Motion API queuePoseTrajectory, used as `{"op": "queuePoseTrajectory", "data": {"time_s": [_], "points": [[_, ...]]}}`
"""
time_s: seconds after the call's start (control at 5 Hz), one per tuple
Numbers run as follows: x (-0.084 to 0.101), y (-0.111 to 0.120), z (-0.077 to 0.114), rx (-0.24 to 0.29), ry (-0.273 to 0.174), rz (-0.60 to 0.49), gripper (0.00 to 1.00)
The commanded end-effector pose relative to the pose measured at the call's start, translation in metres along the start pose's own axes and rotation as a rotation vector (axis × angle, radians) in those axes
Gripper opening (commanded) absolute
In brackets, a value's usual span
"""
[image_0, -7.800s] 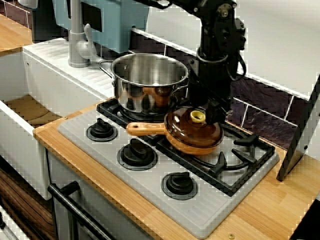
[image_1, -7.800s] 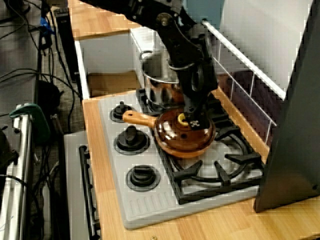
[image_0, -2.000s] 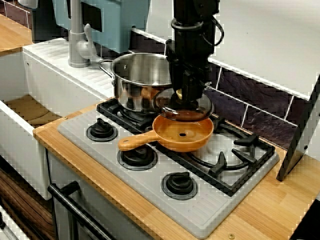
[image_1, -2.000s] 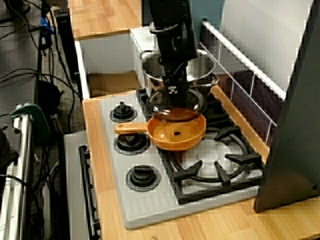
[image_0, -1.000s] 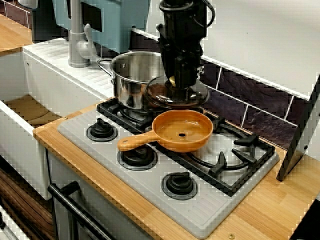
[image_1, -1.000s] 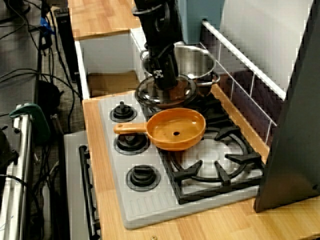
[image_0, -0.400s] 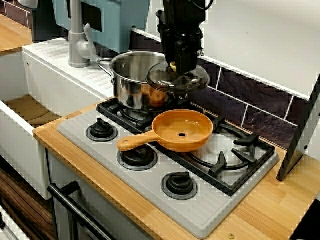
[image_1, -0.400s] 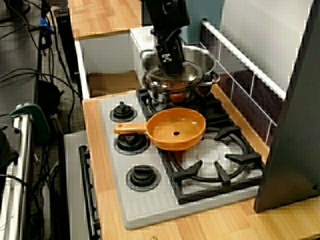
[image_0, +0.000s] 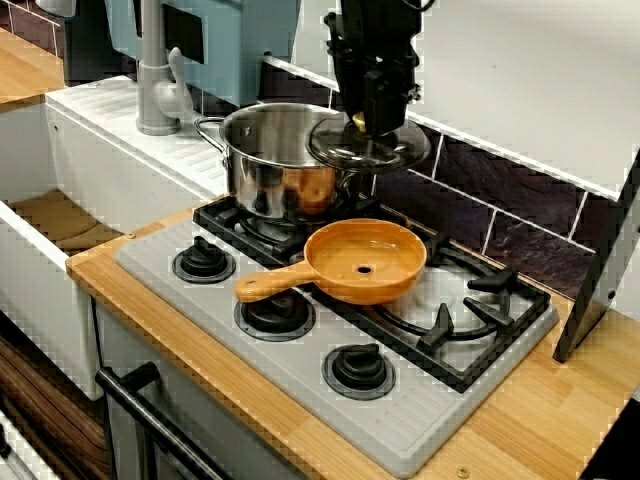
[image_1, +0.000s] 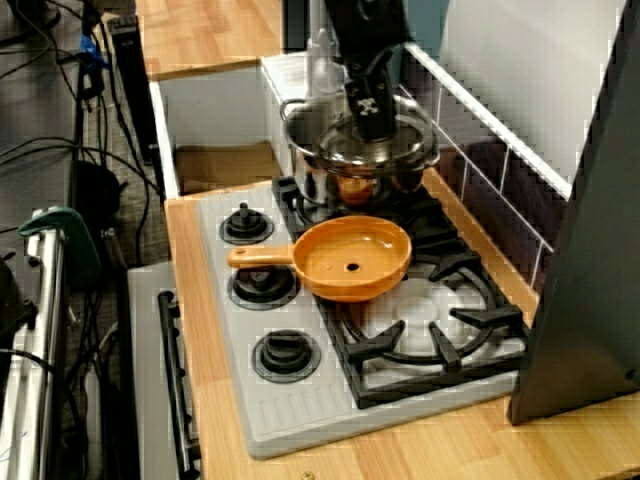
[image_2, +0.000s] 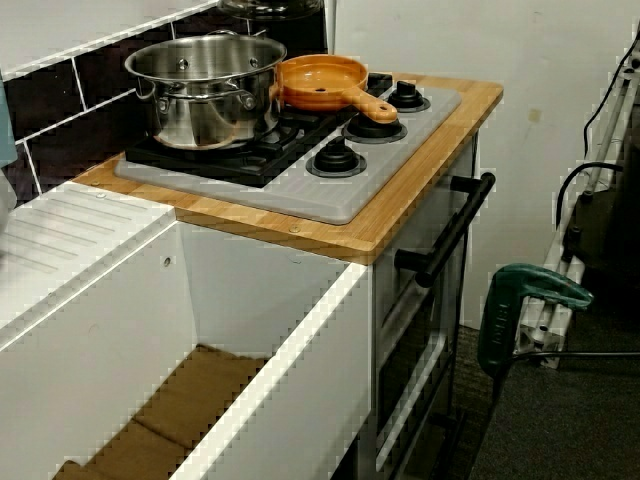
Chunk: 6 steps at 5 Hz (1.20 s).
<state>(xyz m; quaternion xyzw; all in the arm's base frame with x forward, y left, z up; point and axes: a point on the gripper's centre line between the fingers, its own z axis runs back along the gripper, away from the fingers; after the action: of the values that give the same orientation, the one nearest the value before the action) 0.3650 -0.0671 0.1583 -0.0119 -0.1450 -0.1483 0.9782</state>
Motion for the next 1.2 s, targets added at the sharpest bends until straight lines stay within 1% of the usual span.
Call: {"op": "queuePoseTrajectory", "data": {"time_s": [0.0, 0.2, 0.4, 0.8, 1.0], "points": [[0.014, 0.014, -0.002, 0.023, -0.044, 0.008, 0.00], [0.018, 0.020, -0.007, 0.023, -0.033, 0.017, 0.00], [0.023, 0.025, -0.006, 0.026, -0.026, 0.022, 0.00], [0.023, 0.030, -0.005, 0.023, -0.007, 0.016, 0.00], [0.022, 0.032, -0.004, 0.022, -0.006, 0.014, 0.00]]}}
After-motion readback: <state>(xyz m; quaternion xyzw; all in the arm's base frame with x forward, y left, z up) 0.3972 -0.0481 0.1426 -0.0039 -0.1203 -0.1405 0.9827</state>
